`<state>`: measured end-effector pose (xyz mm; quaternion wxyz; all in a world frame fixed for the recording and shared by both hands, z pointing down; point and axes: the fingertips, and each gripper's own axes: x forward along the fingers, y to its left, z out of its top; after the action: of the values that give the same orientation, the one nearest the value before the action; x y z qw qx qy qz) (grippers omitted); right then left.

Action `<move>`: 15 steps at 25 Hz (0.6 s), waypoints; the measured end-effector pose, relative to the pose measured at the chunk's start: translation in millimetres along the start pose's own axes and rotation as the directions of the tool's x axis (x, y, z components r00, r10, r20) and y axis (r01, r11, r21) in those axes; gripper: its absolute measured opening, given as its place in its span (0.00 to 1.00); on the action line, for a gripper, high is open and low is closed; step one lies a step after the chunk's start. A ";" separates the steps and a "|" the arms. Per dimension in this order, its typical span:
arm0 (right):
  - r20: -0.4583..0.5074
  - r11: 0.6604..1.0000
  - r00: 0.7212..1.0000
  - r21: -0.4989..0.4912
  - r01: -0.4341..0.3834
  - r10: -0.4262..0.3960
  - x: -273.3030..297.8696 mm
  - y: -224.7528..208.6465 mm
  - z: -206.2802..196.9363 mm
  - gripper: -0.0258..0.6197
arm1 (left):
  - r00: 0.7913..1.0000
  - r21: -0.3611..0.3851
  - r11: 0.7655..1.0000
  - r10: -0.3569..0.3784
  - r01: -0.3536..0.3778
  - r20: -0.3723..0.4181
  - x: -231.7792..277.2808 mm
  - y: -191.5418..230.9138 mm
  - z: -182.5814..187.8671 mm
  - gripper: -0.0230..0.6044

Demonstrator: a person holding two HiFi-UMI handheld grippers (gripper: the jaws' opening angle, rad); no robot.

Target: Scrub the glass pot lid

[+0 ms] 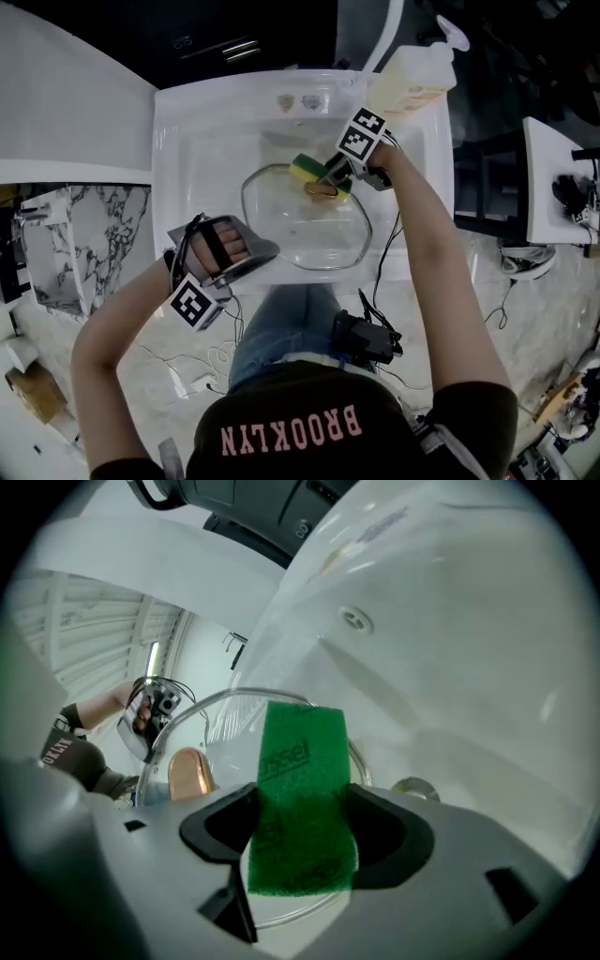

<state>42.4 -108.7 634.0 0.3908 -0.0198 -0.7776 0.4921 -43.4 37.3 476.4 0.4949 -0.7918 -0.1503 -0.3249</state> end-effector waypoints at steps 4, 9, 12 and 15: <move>-0.044 0.999 0.999 0.037 0.022 -0.020 -6.7 -6.3 -27.4 0.49 | 1.000 -0.017 1.000 0.004 -0.005 -0.008 1.7 -0.1 -3.9 0.11; -0.026 0.994 0.999 0.108 0.034 -0.031 -13.6 -9.7 -49.3 0.49 | 0.999 -0.029 1.000 -0.008 0.007 -0.031 3.7 -4.0 -9.8 0.11; 0.003 0.987 0.999 0.151 0.045 -0.046 -17.1 -7.4 -58.6 0.49 | 0.999 -0.021 1.000 -0.019 0.018 -0.043 4.2 -6.4 -13.4 0.11; 0.022 0.983 0.998 0.175 0.054 -0.059 -18.9 1.6 -69.4 0.49 | 0.998 -0.036 0.999 -0.027 0.025 -0.052 4.7 -5.2 -15.8 0.11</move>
<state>98.5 -63.6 636.3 0.3943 0.0432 -0.7370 0.5473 -48.6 25.4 487.8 0.4804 -0.7896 -0.1419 -0.3545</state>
